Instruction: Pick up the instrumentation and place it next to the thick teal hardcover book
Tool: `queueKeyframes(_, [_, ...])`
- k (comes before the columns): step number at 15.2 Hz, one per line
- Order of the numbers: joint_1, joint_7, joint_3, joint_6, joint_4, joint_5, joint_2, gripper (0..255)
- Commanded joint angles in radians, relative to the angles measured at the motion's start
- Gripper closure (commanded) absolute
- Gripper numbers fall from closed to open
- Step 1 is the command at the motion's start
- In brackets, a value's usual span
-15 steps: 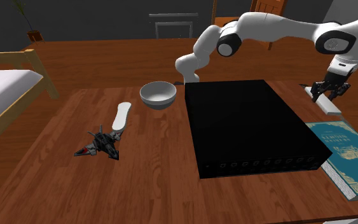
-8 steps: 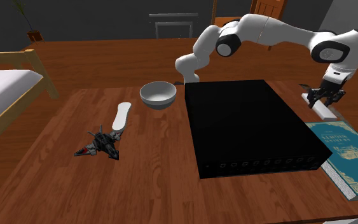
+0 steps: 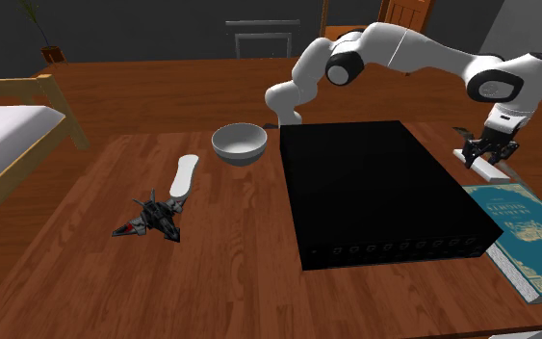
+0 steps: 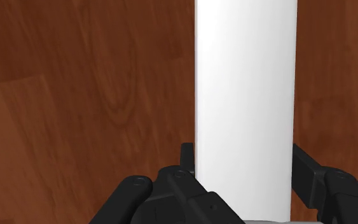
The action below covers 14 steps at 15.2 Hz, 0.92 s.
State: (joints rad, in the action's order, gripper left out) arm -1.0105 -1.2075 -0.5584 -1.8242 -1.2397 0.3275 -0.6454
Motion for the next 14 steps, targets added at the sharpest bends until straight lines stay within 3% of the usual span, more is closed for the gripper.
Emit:
queueKeyframes(1, [-0.001,0.000,0.002,0.002,-0.001,0.000,-0.008,255])
queueKeyframes(4, [-0.001,0.000,0.001,0.002,-0.001,0.001,-0.008,255])
queueKeyframes(5, [-0.002,-0.001,0.001,0.001,-0.002,0.001,-0.008,0])
queueKeyframes(10, [-0.001,0.000,0.001,0.002,-0.001,0.001,-0.008,0])
queueKeyframes(14, [-0.023,0.014,-0.003,0.126,0.123,-0.007,-0.002,0])
